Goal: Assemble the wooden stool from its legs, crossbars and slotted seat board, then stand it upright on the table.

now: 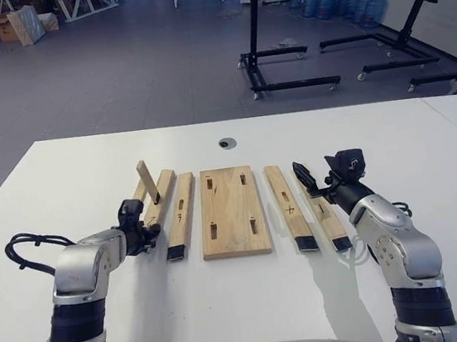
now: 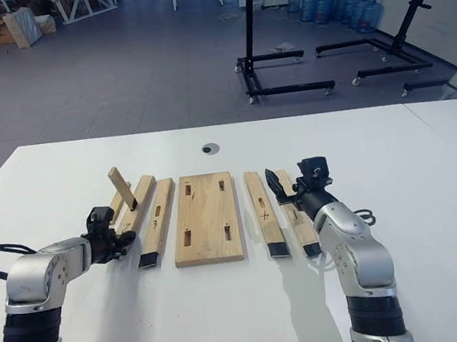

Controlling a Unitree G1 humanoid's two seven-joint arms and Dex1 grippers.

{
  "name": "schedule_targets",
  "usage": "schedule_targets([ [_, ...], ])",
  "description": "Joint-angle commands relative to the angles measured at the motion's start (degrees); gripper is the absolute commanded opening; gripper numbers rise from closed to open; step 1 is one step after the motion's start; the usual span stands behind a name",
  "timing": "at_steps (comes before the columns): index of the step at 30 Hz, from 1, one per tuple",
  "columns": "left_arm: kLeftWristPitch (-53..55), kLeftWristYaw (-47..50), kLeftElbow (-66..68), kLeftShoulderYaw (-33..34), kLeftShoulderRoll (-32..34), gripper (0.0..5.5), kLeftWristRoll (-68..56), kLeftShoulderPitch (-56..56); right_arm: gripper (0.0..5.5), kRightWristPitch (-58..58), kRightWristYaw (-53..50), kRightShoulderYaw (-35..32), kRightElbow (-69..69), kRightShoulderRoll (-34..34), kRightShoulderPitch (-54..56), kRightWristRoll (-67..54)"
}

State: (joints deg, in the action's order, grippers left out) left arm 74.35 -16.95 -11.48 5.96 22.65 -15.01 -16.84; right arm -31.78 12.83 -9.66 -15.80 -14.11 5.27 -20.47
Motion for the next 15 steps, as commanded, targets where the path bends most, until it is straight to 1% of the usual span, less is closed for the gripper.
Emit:
schedule_targets([
  [1, -8.3, -2.9, 5.3, 5.7, 1.1, 2.02, -3.1, -16.1, 4.58, -0.4, 0.9, -3.2, 2.7, -1.9, 4.5, -1.8],
  [4, -13.1, -8.7, 11.1, 10.9, 1.9, 2.02, -9.4, -28.0, 4.58, -3.6, 0.9, -8.3, 2.1, -2.7, 9.1, -7.9],
  [7, -11.2, -19.5, 14.3, 15.0, 0.7, 2.02, -21.6, -33.3, 4.58, -11.9, 0.0, -17.4, 0.4, -5.6, 16.0, -21.7],
  [8, -9.9, -23.0, 14.8, 15.4, 0.5, 2.02, -25.1, -33.2, 4.58, -15.2, -0.1, -20.2, 0.1, -7.2, 18.0, -27.3],
  [9, -8.3, -25.6, 12.4, 15.7, -0.2, 2.02, -29.0, -28.7, 4.58, -20.6, 3.2, -20.6, 3.9, -10.0, 23.9, -33.6],
  [11, -7.0, -29.3, 8.8, 15.7, -1.6, 2.02, -34.4, -21.4, 4.58, -28.6, 5.6, -21.2, 10.2, -13.1, 32.9, -44.3],
  [12, -6.6, -31.0, 8.4, 15.1, -2.3, 2.02, -36.5, -18.9, 4.58, -31.0, 5.1, -21.1, 11.5, -13.8, 36.3, -48.0],
  [14, -6.6, -34.7, 9.9, 13.0, -3.4, 2.02, -39.1, -16.8, 4.58, -34.5, 1.9, -20.1, 11.0, -13.7, 39.4, -54.5],
  [15, -6.3, -35.1, 9.2, 13.4, -3.8, 2.02, -41.0, -15.5, 4.78, -35.7, 1.3, -18.4, 12.1, -12.7, 41.0, -56.0],
])
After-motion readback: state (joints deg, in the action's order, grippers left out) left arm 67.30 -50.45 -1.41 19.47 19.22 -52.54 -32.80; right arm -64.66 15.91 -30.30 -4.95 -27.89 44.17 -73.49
